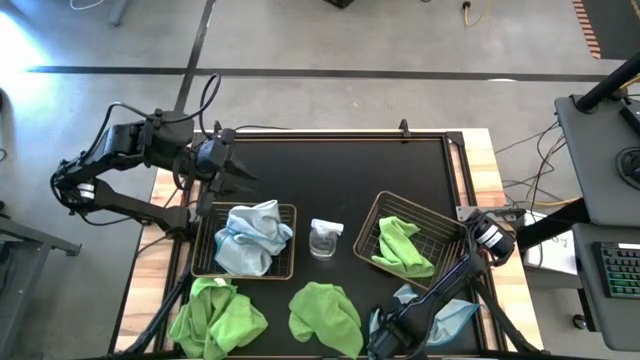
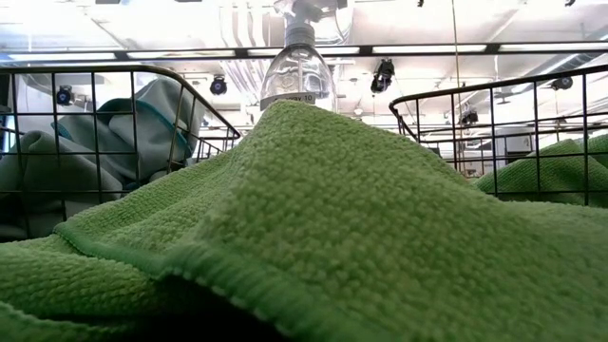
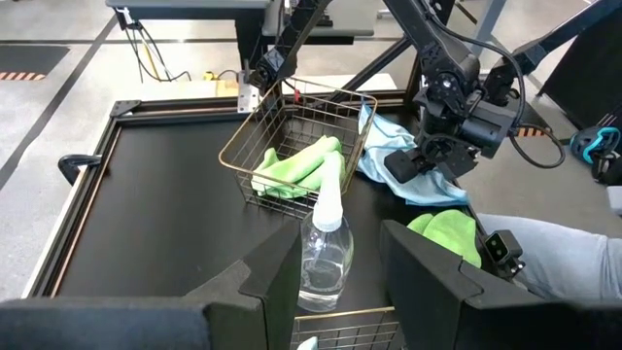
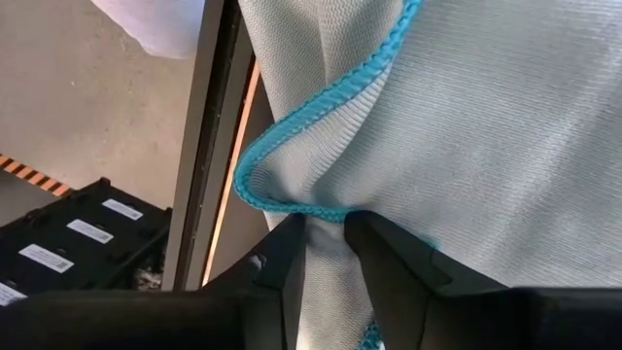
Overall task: Sort microfiber towel by color & place in baskets
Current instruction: Put the blue microfiber towel into the left wire basket
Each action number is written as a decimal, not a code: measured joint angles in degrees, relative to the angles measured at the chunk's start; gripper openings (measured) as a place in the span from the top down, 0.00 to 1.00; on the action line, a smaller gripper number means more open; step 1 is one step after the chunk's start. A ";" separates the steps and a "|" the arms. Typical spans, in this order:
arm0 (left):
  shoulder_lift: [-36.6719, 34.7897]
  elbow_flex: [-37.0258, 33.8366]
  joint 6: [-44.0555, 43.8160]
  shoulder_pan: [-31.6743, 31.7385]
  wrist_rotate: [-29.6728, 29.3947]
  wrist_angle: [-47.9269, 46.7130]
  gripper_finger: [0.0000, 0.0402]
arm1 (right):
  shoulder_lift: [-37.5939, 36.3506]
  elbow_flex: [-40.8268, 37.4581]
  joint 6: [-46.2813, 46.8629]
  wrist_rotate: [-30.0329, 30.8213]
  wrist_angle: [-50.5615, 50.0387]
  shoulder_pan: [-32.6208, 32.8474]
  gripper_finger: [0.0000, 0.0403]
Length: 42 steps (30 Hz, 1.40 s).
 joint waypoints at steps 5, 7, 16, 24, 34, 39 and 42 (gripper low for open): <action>0.00 0.00 0.45 0.00 -0.02 0.00 0.68 | 0.00 -0.04 0.02 0.07 0.16 -0.12 0.86; 0.00 0.00 0.83 0.00 0.00 0.00 0.68 | 0.00 -0.04 0.02 0.02 0.27 -0.13 0.90; 0.00 0.00 1.04 0.00 0.00 0.04 0.68 | 0.00 0.06 2.03 -0.46 0.30 -0.13 0.98; 0.00 0.00 1.07 0.00 0.00 0.15 0.68 | -3.77 2.33 2.45 4.52 -1.11 -0.44 0.98; 0.00 -0.02 1.07 0.02 0.00 -0.42 0.68 | -15.15 3.02 4.05 28.97 -1.59 -0.85 0.98; 0.00 -0.02 1.06 0.00 0.00 -1.23 0.68 | -19.97 3.00 3.24 42.51 -0.82 -0.85 0.98; 0.00 -0.02 1.06 0.00 0.00 -1.79 0.68 | -21.97 3.00 0.99 51.36 0.16 -0.87 0.98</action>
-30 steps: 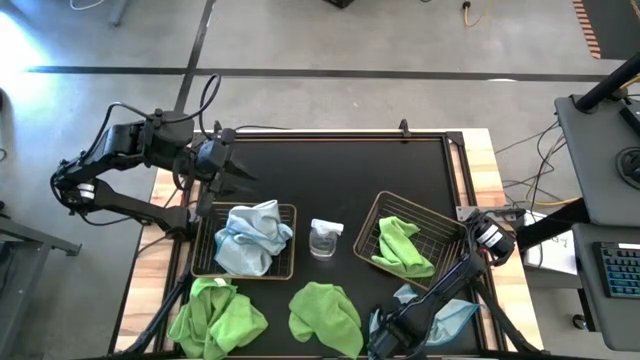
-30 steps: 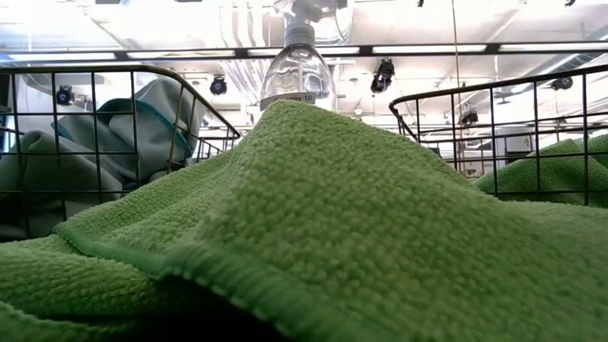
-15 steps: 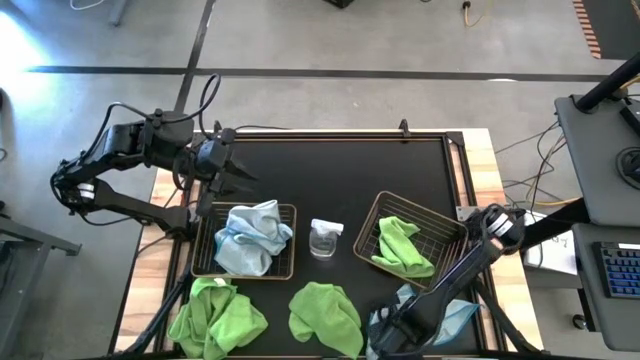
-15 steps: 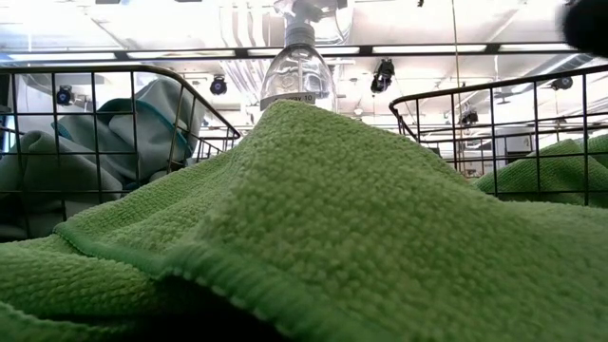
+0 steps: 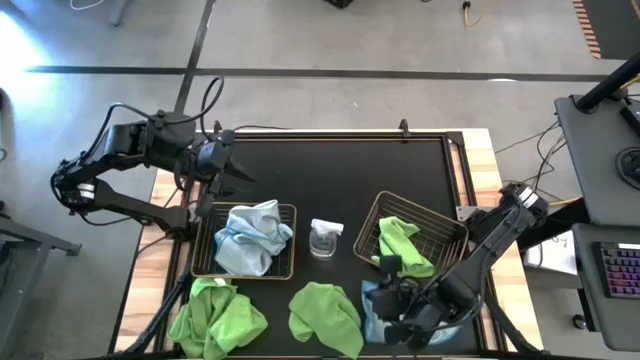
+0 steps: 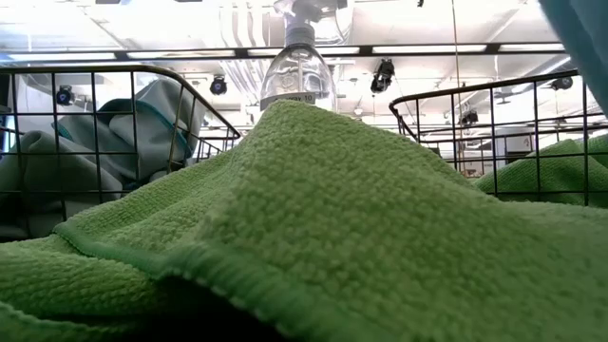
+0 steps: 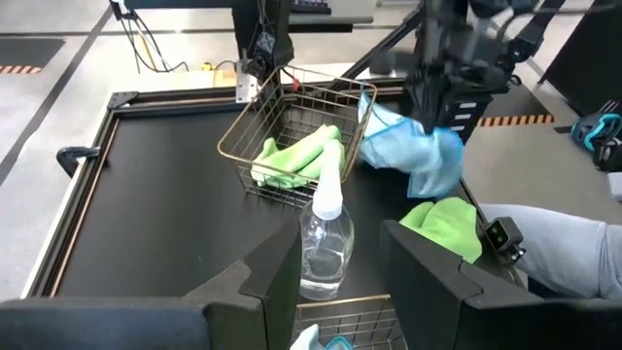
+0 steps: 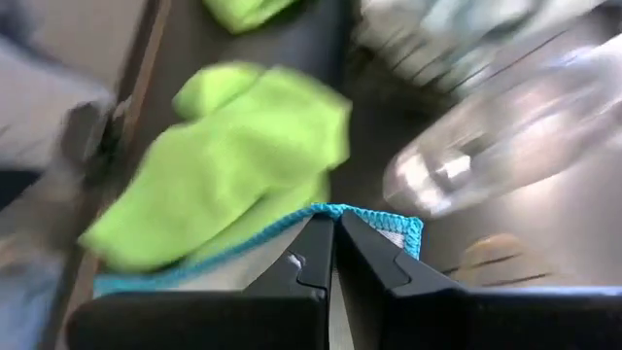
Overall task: Sort microfiber towel by color & place in baskets
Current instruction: Put the blue microfiber towel into the left wire basket
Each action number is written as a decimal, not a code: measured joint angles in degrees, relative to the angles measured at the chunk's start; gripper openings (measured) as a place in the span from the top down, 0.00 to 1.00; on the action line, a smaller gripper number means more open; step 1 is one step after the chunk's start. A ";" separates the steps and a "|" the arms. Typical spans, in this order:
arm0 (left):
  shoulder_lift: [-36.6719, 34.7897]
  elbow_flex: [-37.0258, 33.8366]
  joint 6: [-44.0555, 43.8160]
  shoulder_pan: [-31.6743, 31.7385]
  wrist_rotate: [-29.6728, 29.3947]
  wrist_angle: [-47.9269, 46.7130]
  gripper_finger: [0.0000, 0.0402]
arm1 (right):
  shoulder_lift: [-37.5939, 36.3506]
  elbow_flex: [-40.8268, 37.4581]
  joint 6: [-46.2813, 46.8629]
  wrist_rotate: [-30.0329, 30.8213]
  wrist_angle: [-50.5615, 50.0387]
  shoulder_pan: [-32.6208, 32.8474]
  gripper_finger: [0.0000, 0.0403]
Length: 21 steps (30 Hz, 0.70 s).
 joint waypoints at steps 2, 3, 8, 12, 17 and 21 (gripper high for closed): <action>0.07 0.00 -0.01 0.00 0.00 -0.35 0.68 | -0.86 0.00 -2.57 4.90 2.53 -0.14 0.98; 0.12 0.00 -0.01 0.00 0.01 -0.39 0.68 | -1.31 -0.02 -4.18 6.86 3.94 -0.25 0.98; 0.52 0.00 -0.01 0.00 0.02 -0.39 0.68 | -2.81 -0.02 -14.31 13.67 14.95 -1.38 0.98; 1.16 0.00 0.02 0.00 0.04 -0.41 0.68 | -2.82 -0.02 -24.84 18.28 25.42 -2.31 0.98; 2.57 0.00 0.02 0.00 0.23 -0.37 0.68 | -2.84 -0.02 -35.37 24.83 35.86 -3.77 0.98; 4.38 -0.02 0.47 0.00 3.83 -0.26 0.68 | -2.84 -0.02 -39.15 31.95 40.50 -5.60 0.98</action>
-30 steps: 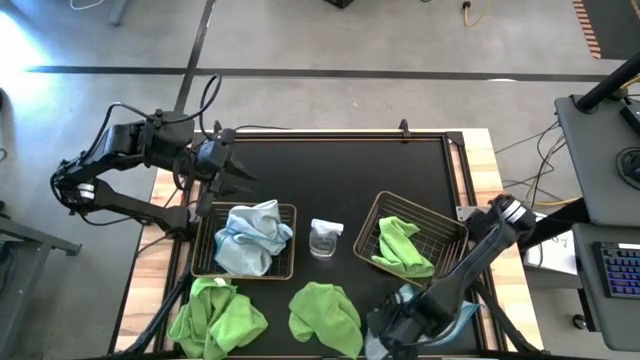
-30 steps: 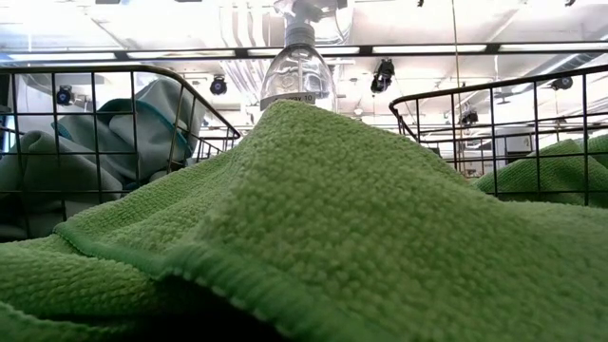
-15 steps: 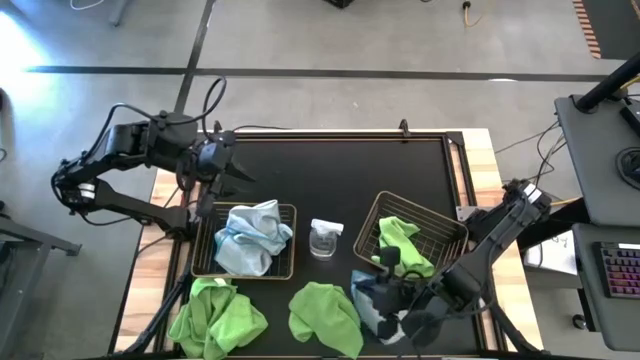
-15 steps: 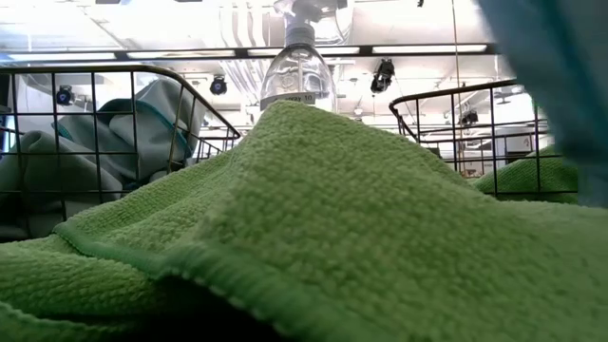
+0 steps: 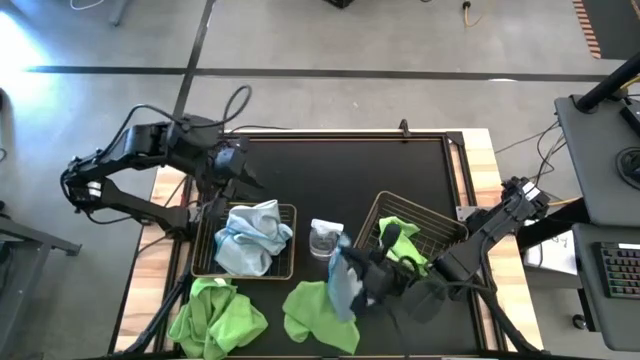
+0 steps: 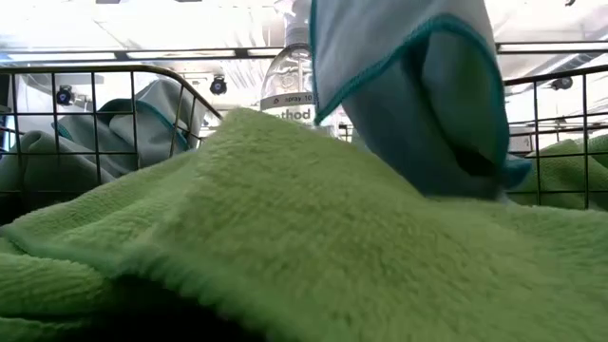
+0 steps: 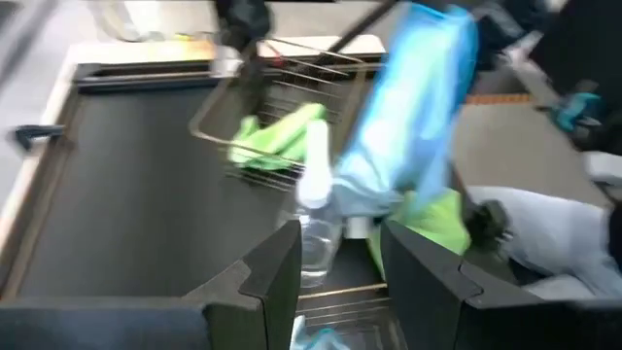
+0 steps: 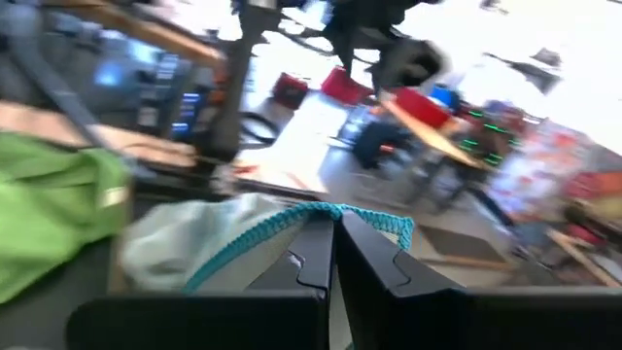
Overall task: Sort microfiber towel by color & place in baskets
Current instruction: Put the blue microfiber towel into the left wire basket
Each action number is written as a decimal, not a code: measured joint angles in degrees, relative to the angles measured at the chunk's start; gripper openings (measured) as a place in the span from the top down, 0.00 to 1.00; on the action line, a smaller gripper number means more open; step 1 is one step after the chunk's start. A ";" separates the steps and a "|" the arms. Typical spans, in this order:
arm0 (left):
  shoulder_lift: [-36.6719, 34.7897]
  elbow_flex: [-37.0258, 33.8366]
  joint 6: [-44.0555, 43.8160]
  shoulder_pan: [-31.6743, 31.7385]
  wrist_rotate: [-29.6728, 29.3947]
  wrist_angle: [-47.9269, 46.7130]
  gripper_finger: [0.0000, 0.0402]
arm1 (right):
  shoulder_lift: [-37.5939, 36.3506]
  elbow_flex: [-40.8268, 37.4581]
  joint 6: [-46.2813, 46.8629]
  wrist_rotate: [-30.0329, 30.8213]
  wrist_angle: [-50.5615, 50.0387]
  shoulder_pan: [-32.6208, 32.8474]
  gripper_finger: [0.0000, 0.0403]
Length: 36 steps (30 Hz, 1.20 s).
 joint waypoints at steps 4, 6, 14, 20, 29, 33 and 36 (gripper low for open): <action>1.66 0.00 2.72 0.00 8.53 0.25 0.68 | -0.15 0.00 -2.14 2.28 1.53 -2.56 0.98; 2.31 0.02 4.35 -0.01 12.28 0.30 0.68 | -0.34 0.00 -1.62 2.28 2.14 -4.28 0.98; 4.49 0.34 6.27 0.00 13.17 0.95 0.68 | -0.57 0.00 -4.49 -3.94 4.64 -10.77 0.98; 5.92 0.35 6.31 0.00 13.19 2.43 0.68 | -0.59 0.00 -12.09 -12.73 15.98 -14.39 0.98; 8.08 0.37 6.30 -0.02 16.37 5.43 0.68 | -0.61 0.00 -18.21 -17.73 22.93 -18.33 0.98; 8.97 0.37 6.30 -0.12 17.81 6.44 0.68 | -0.61 0.00 -18.30 -17.87 23.16 -19.82 0.98; 9.51 0.39 6.48 -0.11 17.85 6.80 0.68 | -0.61 0.00 -18.25 -20.34 23.23 -20.80 0.98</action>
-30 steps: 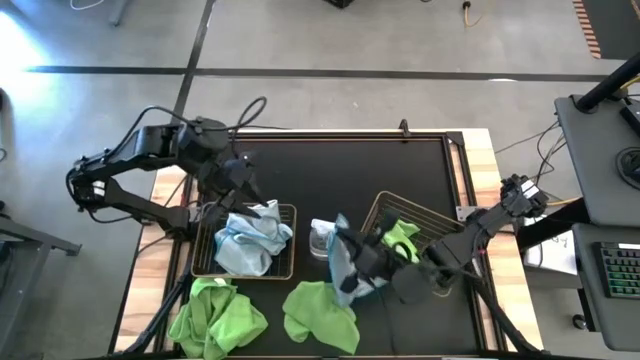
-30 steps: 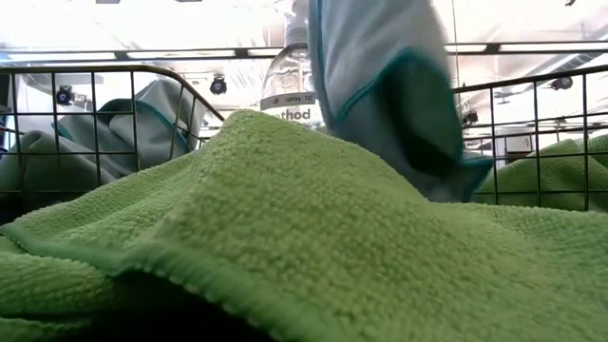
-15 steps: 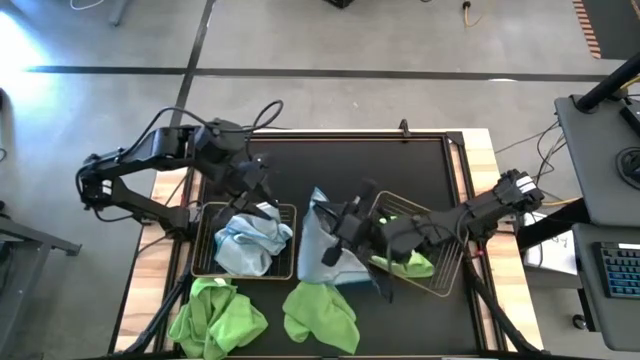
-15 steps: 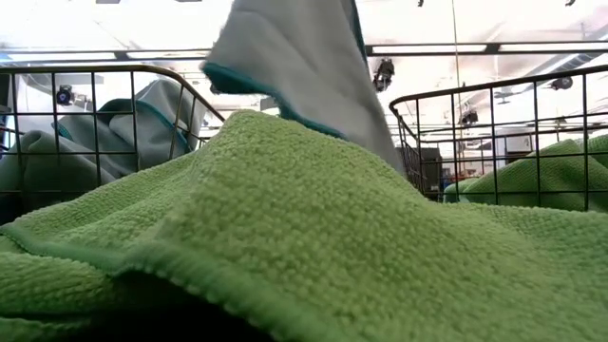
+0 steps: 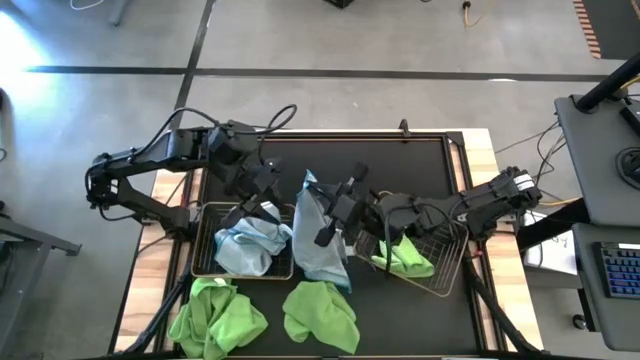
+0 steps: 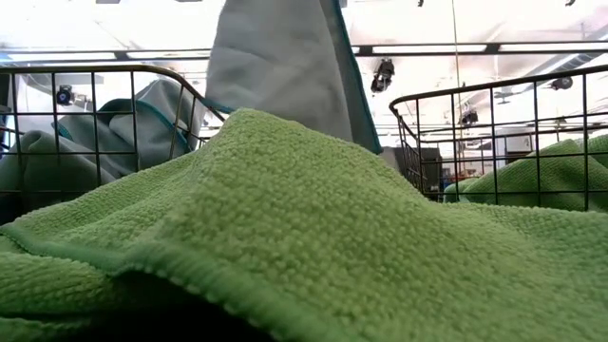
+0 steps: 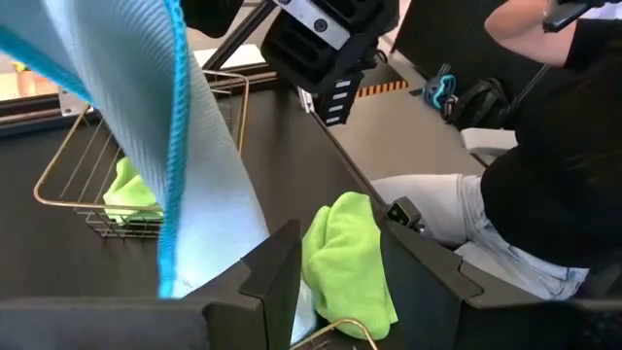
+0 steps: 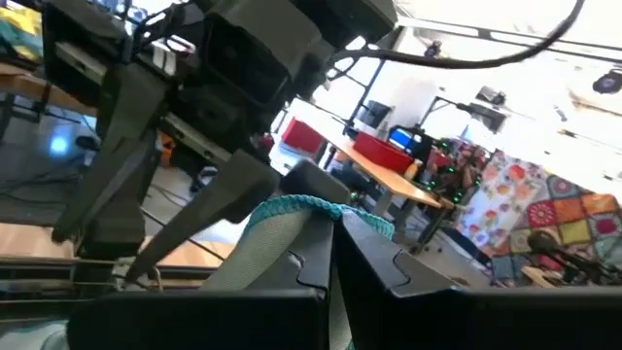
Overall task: Sort microfiber towel by color & place in baskets
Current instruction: Put the blue microfiber towel into the left wire basket
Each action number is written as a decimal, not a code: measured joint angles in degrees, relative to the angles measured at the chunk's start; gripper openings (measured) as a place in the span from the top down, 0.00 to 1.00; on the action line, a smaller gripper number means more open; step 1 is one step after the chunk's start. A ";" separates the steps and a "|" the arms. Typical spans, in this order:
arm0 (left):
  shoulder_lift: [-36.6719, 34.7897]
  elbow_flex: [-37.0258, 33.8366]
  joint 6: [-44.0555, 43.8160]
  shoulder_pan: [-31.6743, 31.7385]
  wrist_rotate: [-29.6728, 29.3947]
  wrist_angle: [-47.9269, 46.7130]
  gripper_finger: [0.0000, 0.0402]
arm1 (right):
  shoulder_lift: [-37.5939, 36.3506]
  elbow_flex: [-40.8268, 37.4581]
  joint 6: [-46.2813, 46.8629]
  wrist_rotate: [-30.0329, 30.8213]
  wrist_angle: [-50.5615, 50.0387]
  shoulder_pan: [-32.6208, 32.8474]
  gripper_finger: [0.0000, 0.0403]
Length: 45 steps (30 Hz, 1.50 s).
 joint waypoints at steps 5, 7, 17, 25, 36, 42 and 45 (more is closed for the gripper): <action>0.55 0.00 1.06 0.00 -0.02 0.04 0.68 | -0.02 0.00 0.41 -4.53 1.74 -0.55 0.98; 0.68 0.02 1.48 0.00 -0.02 0.04 0.68 | -0.04 0.00 0.40 -4.66 2.17 -0.48 0.98; 0.78 0.04 2.54 0.00 -0.12 0.44 0.68 | -0.04 0.00 3.20 -12.69 6.03 -0.45 0.98; 0.78 0.03 2.54 0.00 -0.26 0.67 0.68 | -0.17 0.00 2.94 -15.46 7.36 -0.47 0.98; 0.78 0.04 2.54 0.00 -0.24 4.80 0.68 | -0.24 0.00 1.48 -15.70 10.76 -1.49 0.98; 0.85 0.02 3.48 0.00 -0.22 7.64 0.68 | -0.26 0.00 1.51 -16.48 12.46 -2.88 0.98; 1.73 0.02 3.82 0.00 -0.15 8.80 0.68 | -0.26 0.00 1.54 -18.06 13.44 -3.64 0.98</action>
